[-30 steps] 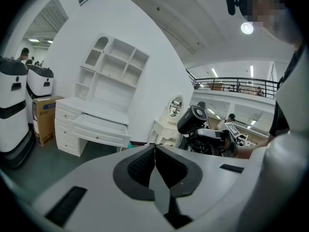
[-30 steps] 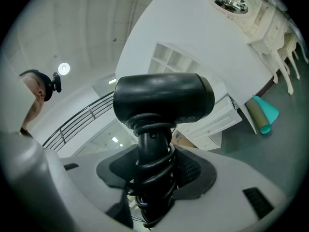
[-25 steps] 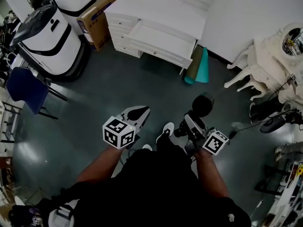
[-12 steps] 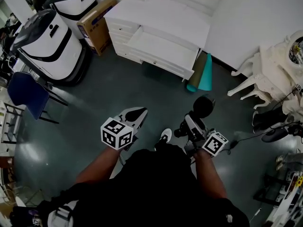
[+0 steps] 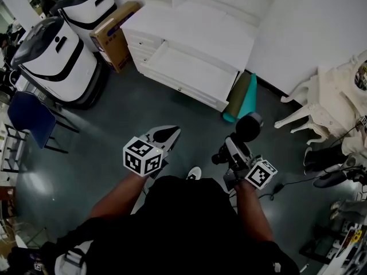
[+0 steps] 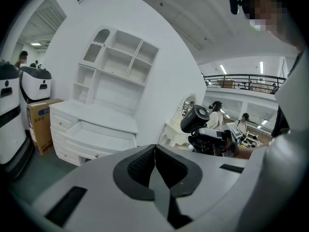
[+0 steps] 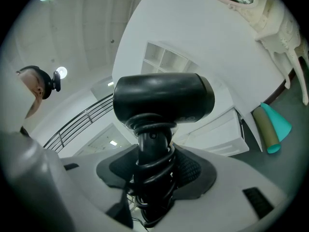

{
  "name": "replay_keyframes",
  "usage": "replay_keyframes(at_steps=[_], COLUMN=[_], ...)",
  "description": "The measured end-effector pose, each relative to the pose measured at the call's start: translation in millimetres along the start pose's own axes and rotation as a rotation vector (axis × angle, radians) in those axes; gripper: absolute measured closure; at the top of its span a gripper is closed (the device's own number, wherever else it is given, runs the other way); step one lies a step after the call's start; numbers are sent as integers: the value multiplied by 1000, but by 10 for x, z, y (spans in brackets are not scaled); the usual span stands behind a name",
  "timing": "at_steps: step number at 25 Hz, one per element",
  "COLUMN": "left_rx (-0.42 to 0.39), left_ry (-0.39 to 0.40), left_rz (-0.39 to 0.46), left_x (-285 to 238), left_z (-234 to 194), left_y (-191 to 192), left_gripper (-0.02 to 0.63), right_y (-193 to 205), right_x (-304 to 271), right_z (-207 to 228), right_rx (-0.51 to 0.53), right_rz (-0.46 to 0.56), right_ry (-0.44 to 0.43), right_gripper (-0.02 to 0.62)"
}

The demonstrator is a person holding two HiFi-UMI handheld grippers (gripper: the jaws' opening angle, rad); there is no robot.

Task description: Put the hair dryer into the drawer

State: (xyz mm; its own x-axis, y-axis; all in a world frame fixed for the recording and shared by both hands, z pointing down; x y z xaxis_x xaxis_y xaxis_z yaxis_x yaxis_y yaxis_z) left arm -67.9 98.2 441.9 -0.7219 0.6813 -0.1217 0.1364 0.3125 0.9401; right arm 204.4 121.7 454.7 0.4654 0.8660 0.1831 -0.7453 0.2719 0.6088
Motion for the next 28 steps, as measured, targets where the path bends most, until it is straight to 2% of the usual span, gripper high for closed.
replay_keyframes(at_steps=[7,15,21,28], left_rx=[0,15,18,11], left_ry=[-13,-37,-19,26], left_rz=[-5,-82,-111,-106], left_x=[-494,-631,-887,-1260], left_z=[-14,-86,-195,-447], left_y=[-12,106,108,-37], left_gripper=[595,595,595,595], right_y=[-273,-285,-327,-435], right_x=[-128,-171,-218,-496], right_z=[387,639,802,986], right_rx=[-3,-42,-41,-23], right_rz=[-22,-25,-16,-8], right_ry=[9,40,64,106], right_gripper=[359,359,358,359])
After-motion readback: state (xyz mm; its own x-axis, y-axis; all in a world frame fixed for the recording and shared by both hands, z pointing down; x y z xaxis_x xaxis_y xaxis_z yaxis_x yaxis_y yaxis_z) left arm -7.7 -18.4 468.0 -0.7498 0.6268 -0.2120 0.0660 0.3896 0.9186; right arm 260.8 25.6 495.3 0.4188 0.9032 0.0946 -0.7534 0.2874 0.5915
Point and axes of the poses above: the fingertips, and each gripper's own axes: x backward along the fingers, z to its right, y out of its underside, the point moved 7 cm from there along x, backward along the fingers, and after that the axes turned 15 degrees about z, right-handed, at the moved point
